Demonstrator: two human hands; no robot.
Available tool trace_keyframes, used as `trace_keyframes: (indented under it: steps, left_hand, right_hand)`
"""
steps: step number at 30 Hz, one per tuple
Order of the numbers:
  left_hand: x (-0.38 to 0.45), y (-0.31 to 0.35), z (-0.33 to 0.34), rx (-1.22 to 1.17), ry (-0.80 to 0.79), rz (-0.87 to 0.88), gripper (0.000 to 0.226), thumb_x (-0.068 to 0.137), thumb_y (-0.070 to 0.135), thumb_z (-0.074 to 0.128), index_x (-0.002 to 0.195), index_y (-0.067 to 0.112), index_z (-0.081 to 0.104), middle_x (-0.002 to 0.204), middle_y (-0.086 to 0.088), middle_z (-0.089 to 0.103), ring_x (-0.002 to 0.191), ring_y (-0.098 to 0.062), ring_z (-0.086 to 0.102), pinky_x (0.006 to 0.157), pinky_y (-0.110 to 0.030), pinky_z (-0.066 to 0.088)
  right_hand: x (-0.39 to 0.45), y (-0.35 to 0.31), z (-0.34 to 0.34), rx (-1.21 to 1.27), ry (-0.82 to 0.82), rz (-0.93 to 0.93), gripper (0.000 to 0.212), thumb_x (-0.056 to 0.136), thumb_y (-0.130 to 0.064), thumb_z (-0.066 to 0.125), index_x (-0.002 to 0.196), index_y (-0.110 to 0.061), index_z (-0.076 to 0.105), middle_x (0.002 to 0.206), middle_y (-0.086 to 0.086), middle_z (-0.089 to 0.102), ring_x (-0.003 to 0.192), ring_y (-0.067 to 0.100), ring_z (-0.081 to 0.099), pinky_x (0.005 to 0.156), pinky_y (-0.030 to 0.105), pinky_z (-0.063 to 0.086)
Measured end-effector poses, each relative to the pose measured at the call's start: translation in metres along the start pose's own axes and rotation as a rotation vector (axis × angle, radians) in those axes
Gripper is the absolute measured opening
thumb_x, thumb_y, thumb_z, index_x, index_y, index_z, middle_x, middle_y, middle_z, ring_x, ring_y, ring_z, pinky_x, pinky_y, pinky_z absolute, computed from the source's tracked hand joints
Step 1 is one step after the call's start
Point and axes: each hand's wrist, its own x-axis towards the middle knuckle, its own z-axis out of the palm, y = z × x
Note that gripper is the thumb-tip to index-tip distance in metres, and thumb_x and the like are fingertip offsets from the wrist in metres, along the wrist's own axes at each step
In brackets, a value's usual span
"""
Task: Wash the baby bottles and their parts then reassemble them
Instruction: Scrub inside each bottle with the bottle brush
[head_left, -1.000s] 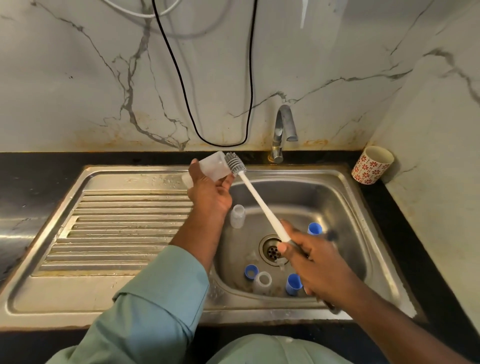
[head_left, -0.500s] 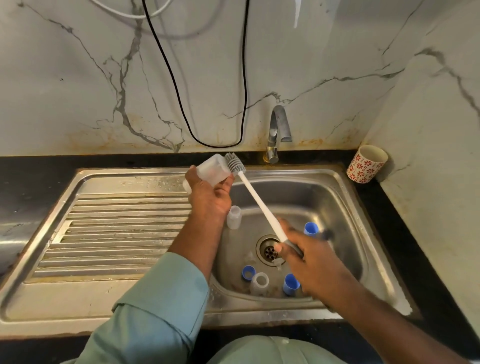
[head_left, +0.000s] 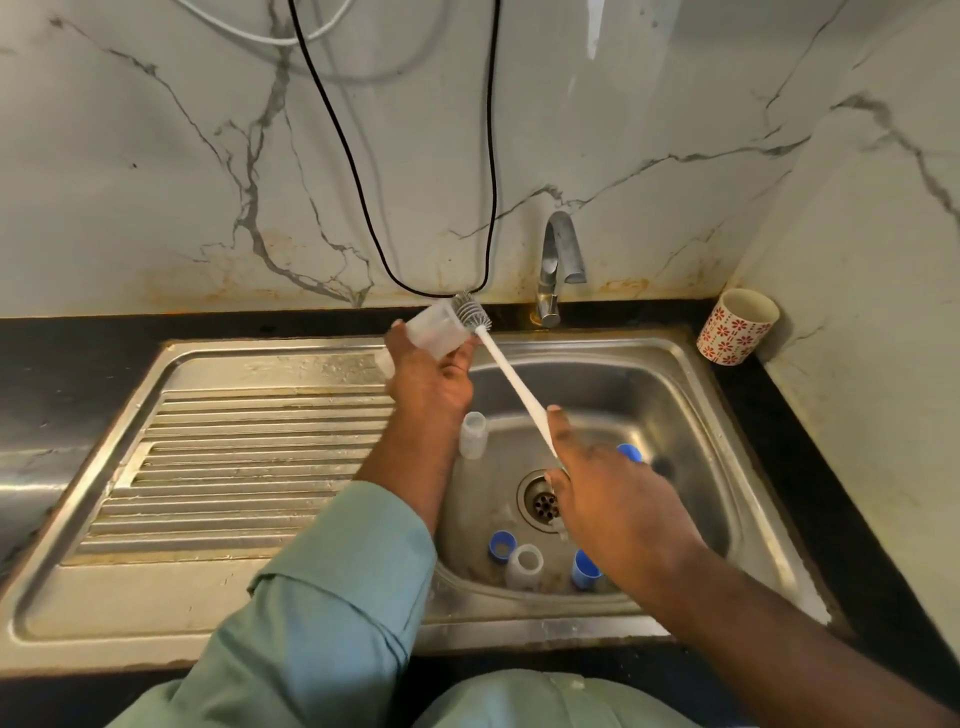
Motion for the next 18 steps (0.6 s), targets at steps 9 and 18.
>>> trace_keyframes:
  steps: [9, 18]
  left_hand:
    - [-0.001, -0.003, 0.005, 0.080, 0.048, 0.074, 0.065, 0.084, 0.027, 0.077, 0.134, 0.014, 0.038, 0.116, -0.020, 0.051, 0.104, -0.040, 0.058, 0.052, -0.049, 0.059]
    - [0.003, -0.002, 0.008, 0.128, 0.007, 0.081, 0.064, 0.083, 0.023, 0.078, 0.132, 0.012, 0.039, 0.118, -0.023, 0.054, 0.101, -0.040, 0.061, 0.055, -0.048, 0.059]
  right_hand:
    - [0.002, -0.008, -0.007, -0.089, 0.006, -0.003, 0.077, 0.099, -0.016, 0.048, 0.153, -0.028, -0.006, 0.079, -0.007, 0.048, 0.067, 0.010, 0.059, 0.062, 0.031, 0.054]
    - [0.008, -0.005, -0.010, -0.031, 0.038, -0.004, 0.070, 0.102, -0.024, 0.044, 0.153, -0.032, -0.003, 0.088, -0.004, 0.059, 0.075, 0.012, 0.063, 0.070, 0.034, 0.058]
